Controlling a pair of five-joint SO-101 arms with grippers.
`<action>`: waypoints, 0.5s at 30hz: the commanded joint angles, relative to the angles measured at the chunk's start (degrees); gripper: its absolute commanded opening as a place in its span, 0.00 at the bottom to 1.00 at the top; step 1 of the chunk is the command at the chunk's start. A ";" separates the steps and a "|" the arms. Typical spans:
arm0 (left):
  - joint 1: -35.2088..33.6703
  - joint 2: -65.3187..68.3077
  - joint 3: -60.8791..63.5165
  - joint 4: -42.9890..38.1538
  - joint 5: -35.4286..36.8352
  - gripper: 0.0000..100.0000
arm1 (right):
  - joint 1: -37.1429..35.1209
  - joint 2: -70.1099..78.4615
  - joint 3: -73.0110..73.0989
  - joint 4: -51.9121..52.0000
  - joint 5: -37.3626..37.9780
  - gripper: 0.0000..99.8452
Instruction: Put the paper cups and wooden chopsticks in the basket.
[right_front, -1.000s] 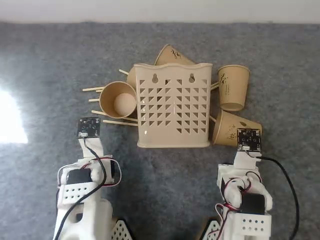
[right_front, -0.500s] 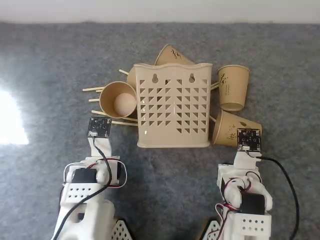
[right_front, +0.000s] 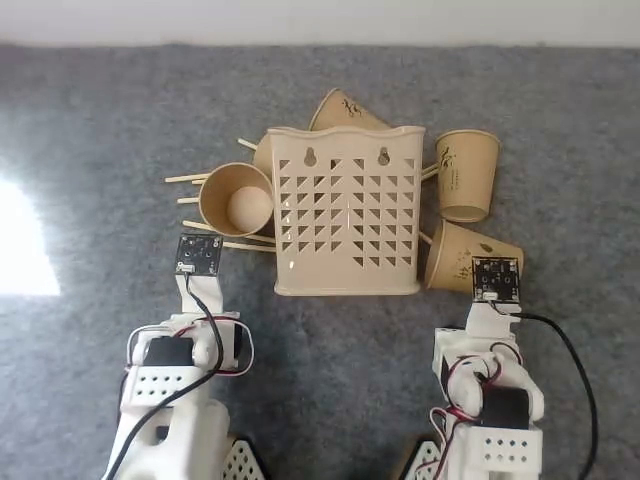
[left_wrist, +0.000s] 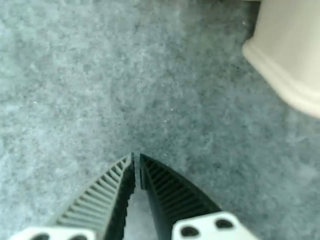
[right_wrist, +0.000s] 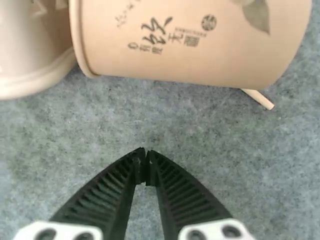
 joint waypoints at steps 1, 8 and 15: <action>0.26 -0.44 -2.15 0.26 0.18 0.01 | 0.13 0.48 0.88 -0.40 0.44 0.01; -4.57 -0.44 -12.97 1.93 0.09 0.02 | 0.31 0.48 -9.67 -5.67 0.70 0.01; -4.57 -0.44 -21.32 6.86 0.09 0.02 | 0.31 0.48 -26.55 -5.58 0.70 0.01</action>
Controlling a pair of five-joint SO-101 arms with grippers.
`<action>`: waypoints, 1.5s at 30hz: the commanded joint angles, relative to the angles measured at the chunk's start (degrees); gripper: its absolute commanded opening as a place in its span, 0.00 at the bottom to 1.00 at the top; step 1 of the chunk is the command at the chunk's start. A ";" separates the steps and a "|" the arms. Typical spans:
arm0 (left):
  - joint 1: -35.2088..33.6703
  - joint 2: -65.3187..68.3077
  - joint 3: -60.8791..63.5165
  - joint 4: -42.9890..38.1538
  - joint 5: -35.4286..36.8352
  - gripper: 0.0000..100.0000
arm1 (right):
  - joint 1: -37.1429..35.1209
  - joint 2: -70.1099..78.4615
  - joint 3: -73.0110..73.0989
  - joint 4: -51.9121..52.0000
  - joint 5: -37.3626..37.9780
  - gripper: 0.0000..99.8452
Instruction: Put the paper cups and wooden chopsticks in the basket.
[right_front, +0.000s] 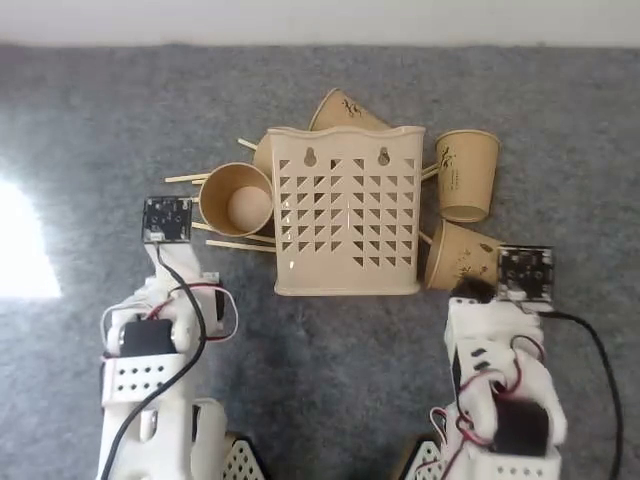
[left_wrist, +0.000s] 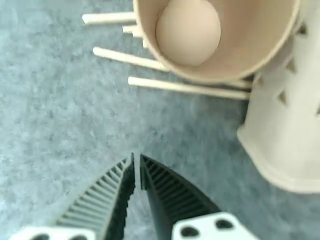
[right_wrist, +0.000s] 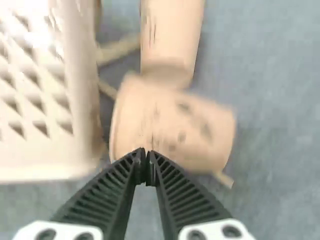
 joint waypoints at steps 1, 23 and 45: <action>-0.35 -0.44 -9.10 6.86 0.09 0.02 | 0.13 0.75 -7.91 -1.19 0.70 0.01; 4.48 0.00 -42.77 32.44 -9.41 0.24 | 6.37 1.36 -21.45 3.47 24.18 0.22; 3.43 25.85 -60.53 43.96 -6.51 0.23 | 8.92 51.03 -75.16 15.08 17.41 0.21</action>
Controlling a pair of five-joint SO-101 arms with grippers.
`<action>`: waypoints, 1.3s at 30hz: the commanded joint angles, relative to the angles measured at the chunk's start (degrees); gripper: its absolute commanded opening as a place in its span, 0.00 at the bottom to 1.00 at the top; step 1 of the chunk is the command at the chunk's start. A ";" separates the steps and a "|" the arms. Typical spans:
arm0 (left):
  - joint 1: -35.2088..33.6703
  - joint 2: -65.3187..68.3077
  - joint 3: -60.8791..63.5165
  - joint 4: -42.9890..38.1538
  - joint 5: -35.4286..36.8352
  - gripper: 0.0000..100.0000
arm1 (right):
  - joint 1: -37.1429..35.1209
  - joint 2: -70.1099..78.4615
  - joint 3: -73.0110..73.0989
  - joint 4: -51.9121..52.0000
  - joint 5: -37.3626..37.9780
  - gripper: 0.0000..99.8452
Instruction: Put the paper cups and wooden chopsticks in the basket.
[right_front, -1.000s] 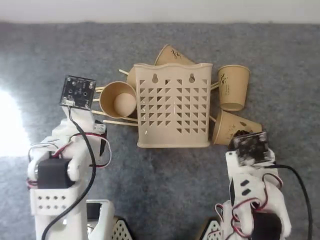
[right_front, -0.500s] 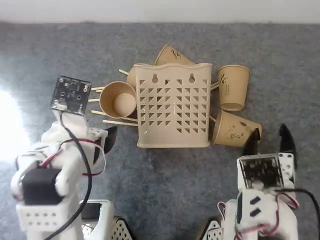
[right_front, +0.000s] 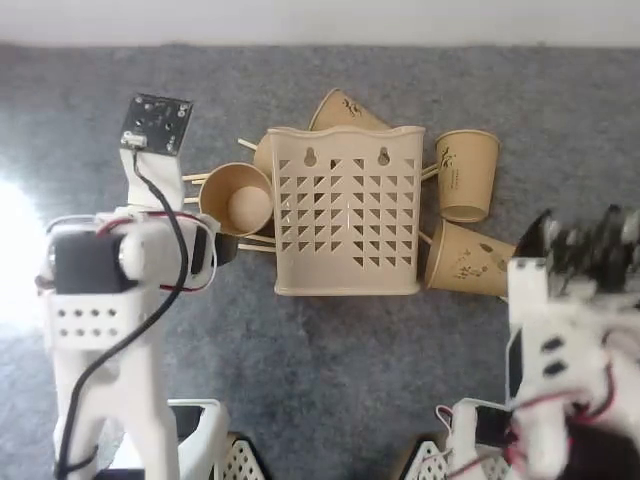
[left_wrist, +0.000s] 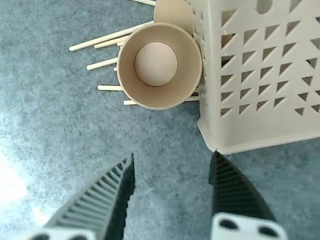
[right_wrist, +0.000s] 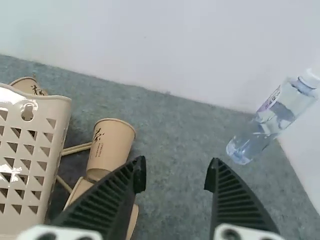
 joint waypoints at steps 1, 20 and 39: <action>-1.67 1.67 1.63 1.41 0.62 0.23 | 0.48 15.52 -15.56 4.79 -1.23 0.21; -12.13 1.58 48.84 -37.89 -5.71 0.23 | -16.22 68.62 -57.23 17.80 -0.97 0.21; -10.64 -4.31 58.33 -45.36 -5.63 0.23 | -22.37 84.79 -57.23 -12.00 2.02 0.21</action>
